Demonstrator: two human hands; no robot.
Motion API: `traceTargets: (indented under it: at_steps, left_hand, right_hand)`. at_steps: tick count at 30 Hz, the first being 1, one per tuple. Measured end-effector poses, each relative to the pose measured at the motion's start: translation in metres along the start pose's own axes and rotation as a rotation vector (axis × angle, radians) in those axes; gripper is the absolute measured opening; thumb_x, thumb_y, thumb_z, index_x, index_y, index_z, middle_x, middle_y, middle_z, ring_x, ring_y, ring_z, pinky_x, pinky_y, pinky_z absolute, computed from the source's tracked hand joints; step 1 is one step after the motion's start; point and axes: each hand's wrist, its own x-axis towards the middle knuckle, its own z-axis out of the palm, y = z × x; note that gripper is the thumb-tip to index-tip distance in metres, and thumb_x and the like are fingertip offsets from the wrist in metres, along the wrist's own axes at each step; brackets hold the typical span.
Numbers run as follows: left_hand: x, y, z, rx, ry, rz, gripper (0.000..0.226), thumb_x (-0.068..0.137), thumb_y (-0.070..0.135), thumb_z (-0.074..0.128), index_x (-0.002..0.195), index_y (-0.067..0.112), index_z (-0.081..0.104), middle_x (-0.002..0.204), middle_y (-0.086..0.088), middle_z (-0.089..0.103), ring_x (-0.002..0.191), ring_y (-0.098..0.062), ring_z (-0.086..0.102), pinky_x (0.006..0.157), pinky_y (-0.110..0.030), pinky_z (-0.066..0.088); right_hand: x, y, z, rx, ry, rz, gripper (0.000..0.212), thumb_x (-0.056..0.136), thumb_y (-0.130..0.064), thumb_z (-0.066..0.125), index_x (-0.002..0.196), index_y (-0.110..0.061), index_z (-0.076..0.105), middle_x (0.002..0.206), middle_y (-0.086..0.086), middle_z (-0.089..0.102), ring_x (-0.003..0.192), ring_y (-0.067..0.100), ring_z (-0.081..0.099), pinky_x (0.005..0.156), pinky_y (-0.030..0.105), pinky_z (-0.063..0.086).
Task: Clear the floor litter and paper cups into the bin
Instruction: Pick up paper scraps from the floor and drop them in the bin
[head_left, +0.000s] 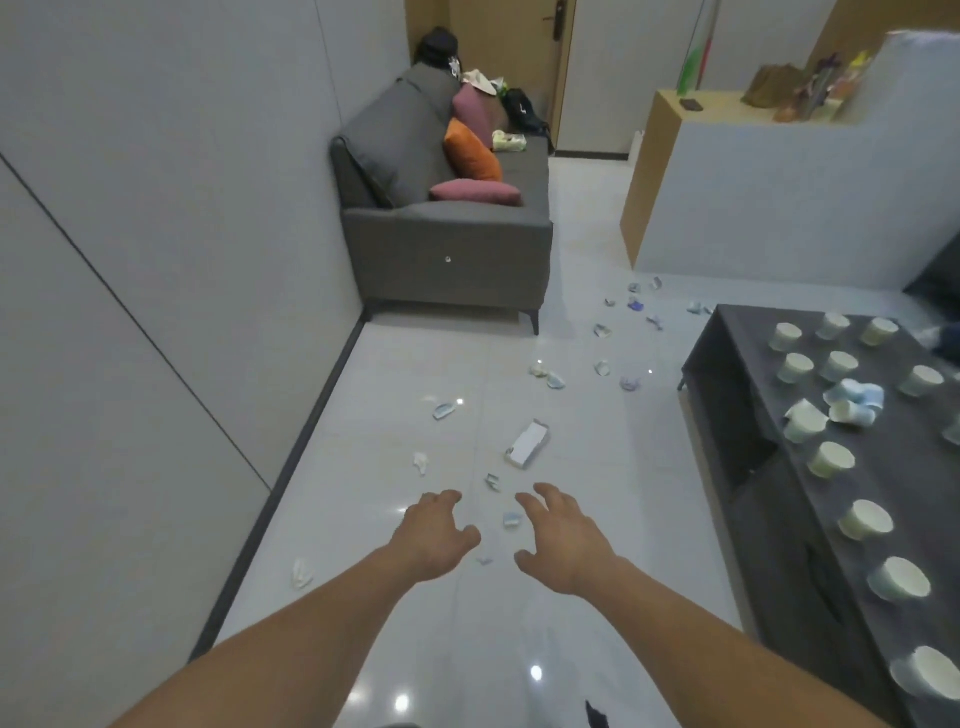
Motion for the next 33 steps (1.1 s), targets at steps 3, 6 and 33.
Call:
traceTargets:
  at_steps: [3, 6, 33]
  left_hand:
    - [0.031, 0.009, -0.001, -0.039, -0.022, -0.050, 0.070, 0.088, 0.046, 0.054, 0.147, 0.018, 0.029, 0.150, -0.009, 0.032, 0.136, -0.028, 0.034, 0.110, -0.039, 0.033]
    - [0.070, 0.006, -0.007, -0.080, -0.036, -0.087, 0.072, 0.088, 0.047, 0.055, 0.148, 0.018, 0.027, 0.150, -0.010, 0.031, 0.135, -0.028, 0.034, 0.109, -0.040, 0.034]
    - [0.474, -0.209, 0.303, -0.385, -0.254, -0.650, 0.059, 0.090, 0.042, 0.053, 0.143, 0.025, 0.035, 0.143, -0.003, 0.041, 0.123, -0.022, 0.047, 0.105, -0.039, 0.037]
  right_hand:
    - [0.034, 0.018, -0.011, -0.004, -0.057, -0.021, 0.077, 0.090, -0.043, 0.057, 0.153, -0.022, 0.019, 0.160, 0.004, 0.011, 0.143, 0.027, 0.021, 0.110, 0.040, 0.035]
    - [0.073, 0.028, -0.010, 0.000, -0.124, -0.049, 0.076, 0.090, -0.042, 0.057, 0.153, -0.022, 0.019, 0.159, 0.004, 0.012, 0.141, 0.026, 0.024, 0.108, 0.038, 0.038]
    - [0.496, 0.177, 0.387, -0.045, -0.653, -0.185, 0.067, 0.091, -0.030, 0.056, 0.149, -0.026, 0.024, 0.155, 0.003, 0.022, 0.133, 0.027, 0.035, 0.099, 0.038, 0.041]
